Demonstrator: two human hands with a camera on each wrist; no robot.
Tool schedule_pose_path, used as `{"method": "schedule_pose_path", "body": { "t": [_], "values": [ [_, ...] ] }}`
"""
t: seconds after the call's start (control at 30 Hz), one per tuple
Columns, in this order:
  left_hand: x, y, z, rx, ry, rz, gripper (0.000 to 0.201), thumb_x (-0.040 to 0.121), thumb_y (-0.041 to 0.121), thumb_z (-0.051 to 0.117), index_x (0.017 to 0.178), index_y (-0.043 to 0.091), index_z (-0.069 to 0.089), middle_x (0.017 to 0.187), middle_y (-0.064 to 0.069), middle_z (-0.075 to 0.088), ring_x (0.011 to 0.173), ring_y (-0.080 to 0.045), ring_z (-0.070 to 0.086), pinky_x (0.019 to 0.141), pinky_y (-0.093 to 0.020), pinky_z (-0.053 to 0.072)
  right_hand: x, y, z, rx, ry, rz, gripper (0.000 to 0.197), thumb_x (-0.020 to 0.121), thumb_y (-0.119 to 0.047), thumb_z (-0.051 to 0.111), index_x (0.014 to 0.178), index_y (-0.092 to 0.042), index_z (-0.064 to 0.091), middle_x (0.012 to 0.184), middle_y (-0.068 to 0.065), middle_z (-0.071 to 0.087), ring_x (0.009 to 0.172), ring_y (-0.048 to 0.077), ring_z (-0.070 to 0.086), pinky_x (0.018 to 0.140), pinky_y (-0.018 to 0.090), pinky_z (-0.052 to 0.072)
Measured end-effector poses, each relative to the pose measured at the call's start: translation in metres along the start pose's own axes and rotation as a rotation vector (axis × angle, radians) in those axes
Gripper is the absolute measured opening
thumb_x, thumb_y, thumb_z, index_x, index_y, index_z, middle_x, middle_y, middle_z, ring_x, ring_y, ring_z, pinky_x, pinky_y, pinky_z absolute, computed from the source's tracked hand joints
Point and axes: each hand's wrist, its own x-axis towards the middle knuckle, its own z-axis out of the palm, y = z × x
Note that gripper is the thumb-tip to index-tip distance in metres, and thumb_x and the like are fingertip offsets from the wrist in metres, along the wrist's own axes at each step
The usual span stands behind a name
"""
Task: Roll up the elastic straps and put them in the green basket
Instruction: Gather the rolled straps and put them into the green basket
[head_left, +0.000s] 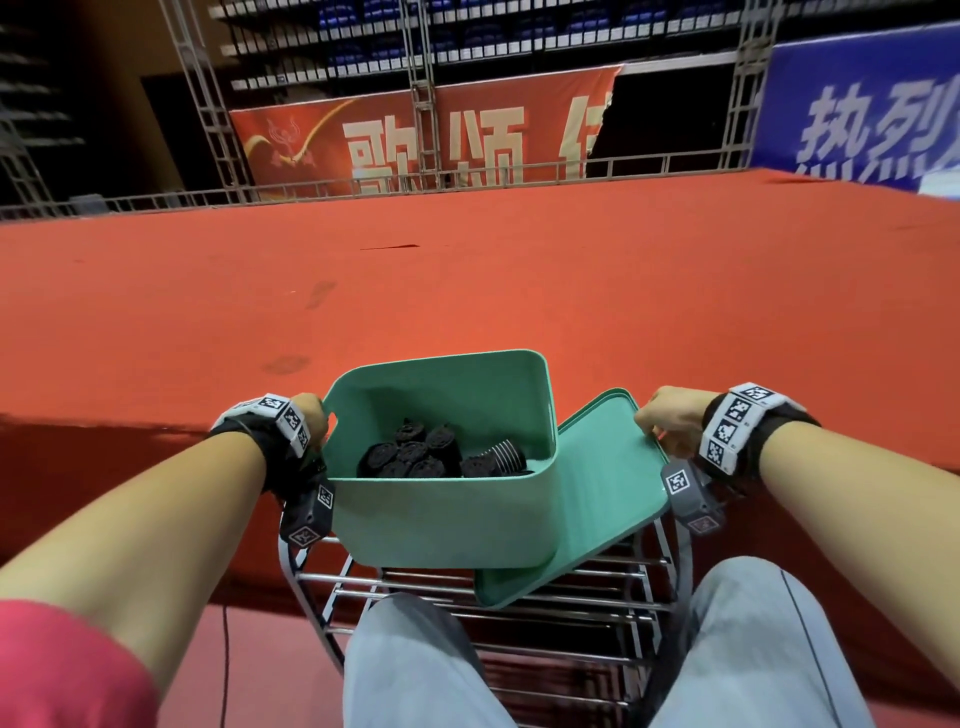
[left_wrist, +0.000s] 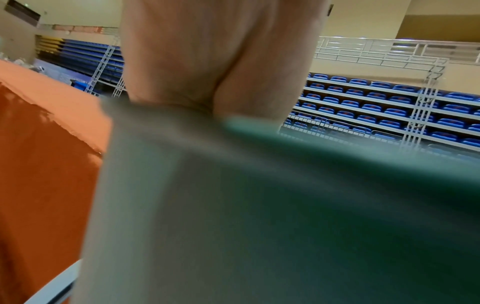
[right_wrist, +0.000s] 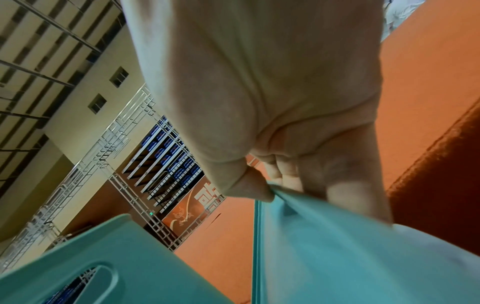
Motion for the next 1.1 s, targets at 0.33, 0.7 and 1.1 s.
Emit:
{"method": "schedule_pose_path", "body": {
  "t": [0.33, 0.7, 1.1],
  "values": [
    [0.006, -0.016, 0.004, 0.012, -0.062, -0.053, 0.027, 0.093, 0.026, 0.058, 0.091, 0.002, 0.070, 0.088, -0.018, 0.074, 0.088, -0.033, 0.071, 0.080, -0.039, 0.057, -0.004, -0.020, -0.013, 0.045, 0.016, -0.065, 0.006, 0.072, -0.008, 0.049, 0.075, -0.003, 0.049, 0.056, 0.015, 0.047, 0.048, 0.024, 0.046, 0.054, 0.034, 0.039],
    [-0.013, 0.002, -0.005, -0.006, -0.049, -0.050, 0.023, 0.095, 0.009, 0.056, 0.103, -0.010, 0.067, 0.101, -0.026, 0.071, 0.099, -0.039, 0.068, 0.082, -0.040, 0.051, -0.028, -0.053, -0.026, 0.181, -0.032, -0.141, 0.024, 0.071, -0.007, 0.049, 0.091, 0.006, 0.051, 0.081, 0.026, 0.054, 0.072, 0.038, 0.056, 0.070, 0.051, 0.045],
    [-0.023, 0.013, 0.020, -0.106, -0.195, -0.012, 0.033, 0.101, 0.022, 0.052, 0.110, -0.005, 0.068, 0.108, -0.022, 0.071, 0.096, -0.033, 0.068, 0.081, -0.037, 0.052, -0.066, -0.109, -0.027, 0.165, -0.061, -0.243, 0.020, 0.088, -0.005, 0.049, 0.096, 0.010, 0.058, 0.075, 0.023, 0.065, 0.066, 0.038, 0.067, 0.083, 0.061, 0.056]
  ]
}}
